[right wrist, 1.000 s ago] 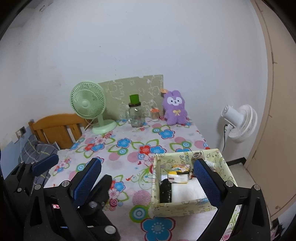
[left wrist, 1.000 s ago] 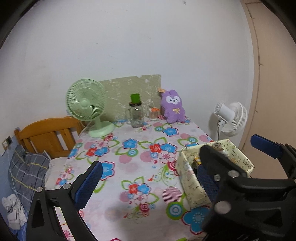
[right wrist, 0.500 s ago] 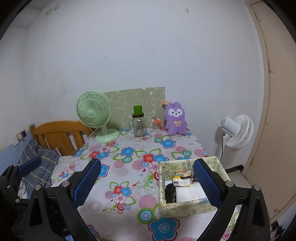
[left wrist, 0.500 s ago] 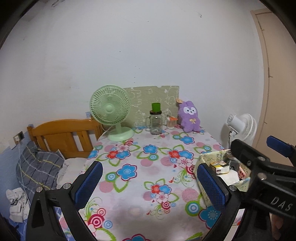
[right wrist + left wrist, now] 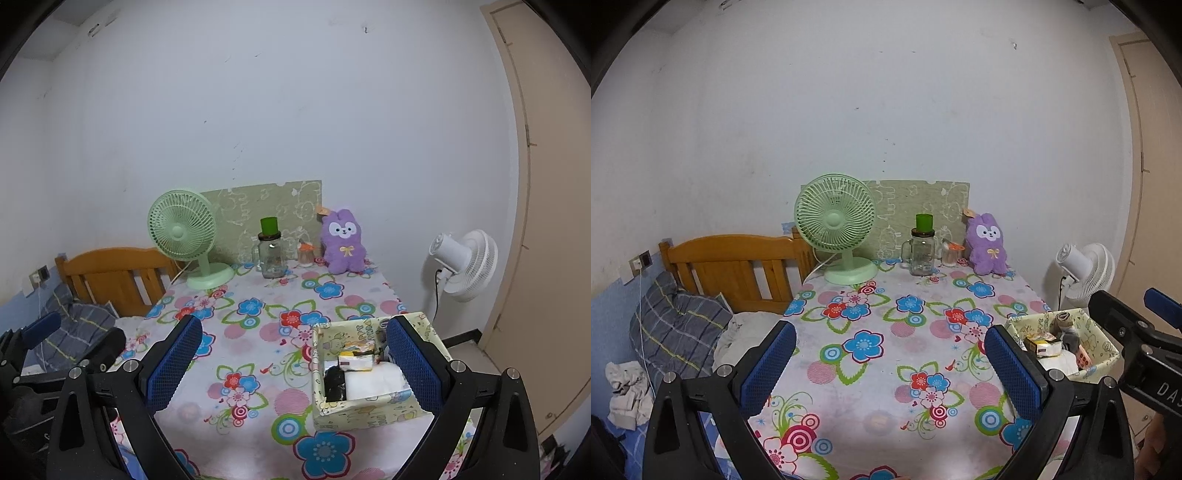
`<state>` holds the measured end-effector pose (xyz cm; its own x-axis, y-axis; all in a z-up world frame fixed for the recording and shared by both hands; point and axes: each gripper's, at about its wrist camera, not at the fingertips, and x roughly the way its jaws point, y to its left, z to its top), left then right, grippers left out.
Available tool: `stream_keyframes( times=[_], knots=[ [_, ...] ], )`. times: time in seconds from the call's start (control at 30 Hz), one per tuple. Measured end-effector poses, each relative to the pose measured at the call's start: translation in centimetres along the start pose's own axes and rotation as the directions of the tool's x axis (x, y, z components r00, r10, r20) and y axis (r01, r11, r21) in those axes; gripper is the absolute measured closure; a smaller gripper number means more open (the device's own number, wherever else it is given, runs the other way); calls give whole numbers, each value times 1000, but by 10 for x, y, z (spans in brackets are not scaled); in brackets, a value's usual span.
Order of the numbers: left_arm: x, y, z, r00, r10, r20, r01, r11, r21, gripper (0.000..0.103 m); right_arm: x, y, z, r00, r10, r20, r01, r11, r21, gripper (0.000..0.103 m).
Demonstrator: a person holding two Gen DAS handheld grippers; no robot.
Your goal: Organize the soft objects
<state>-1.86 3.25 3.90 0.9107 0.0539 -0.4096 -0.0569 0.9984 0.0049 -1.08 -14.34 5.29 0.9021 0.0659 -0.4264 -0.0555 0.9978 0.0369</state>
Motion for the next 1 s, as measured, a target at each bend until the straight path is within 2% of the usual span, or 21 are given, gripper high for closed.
stream_keyframes(
  times=[0.37, 1.0],
  knots=[
    [0, -2, 1, 1000, 19, 3, -19, 1000, -7, 0, 10, -2, 0, 1000, 19, -22, -19, 1000, -2, 2],
    [-1, -2, 1, 1000, 10, 5, -10, 1000, -8, 0, 11, -9, 1, 999, 16, -29, -16, 1000, 10, 2]
  ],
)
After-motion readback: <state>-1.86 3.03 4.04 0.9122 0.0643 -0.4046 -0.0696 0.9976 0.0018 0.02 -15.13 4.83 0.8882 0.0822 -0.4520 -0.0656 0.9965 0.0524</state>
